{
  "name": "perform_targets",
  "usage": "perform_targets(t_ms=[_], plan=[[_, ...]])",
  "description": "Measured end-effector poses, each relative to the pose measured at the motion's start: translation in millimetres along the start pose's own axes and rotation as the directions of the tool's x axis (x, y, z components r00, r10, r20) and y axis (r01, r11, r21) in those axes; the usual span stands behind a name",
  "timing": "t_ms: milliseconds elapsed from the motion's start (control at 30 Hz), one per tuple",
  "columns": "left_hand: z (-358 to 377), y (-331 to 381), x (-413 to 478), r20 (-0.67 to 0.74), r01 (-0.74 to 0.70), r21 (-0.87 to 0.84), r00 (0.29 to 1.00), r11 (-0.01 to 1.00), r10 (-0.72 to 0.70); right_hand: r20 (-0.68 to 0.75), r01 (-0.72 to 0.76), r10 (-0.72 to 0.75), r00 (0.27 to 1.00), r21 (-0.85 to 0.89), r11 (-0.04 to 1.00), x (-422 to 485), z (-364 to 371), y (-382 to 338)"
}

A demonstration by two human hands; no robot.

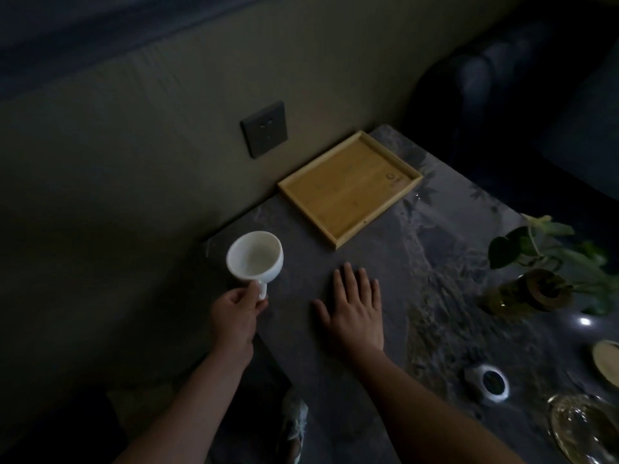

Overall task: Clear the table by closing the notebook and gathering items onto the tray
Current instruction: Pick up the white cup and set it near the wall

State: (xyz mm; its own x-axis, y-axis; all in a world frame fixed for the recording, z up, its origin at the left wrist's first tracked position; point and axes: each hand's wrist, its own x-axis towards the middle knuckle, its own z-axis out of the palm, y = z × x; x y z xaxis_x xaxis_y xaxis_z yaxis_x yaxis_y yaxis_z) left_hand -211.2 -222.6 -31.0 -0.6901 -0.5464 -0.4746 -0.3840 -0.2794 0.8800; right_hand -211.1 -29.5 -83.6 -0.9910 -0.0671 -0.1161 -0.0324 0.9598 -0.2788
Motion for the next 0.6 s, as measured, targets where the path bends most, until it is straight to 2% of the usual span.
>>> perform_targets(t_ms=[333,600], plan=[[22,5,24,-0.098,0.027,-0.051,0.995,0.998,-0.032,-0.025,-0.024,0.023,0.999,-0.063,0.998,1,0,-3],[49,15,30,-0.104,0.064,-0.140,0.991,0.988,-0.079,-0.033,-0.025,0.022,0.999,-0.087,0.996,0,2,-2]])
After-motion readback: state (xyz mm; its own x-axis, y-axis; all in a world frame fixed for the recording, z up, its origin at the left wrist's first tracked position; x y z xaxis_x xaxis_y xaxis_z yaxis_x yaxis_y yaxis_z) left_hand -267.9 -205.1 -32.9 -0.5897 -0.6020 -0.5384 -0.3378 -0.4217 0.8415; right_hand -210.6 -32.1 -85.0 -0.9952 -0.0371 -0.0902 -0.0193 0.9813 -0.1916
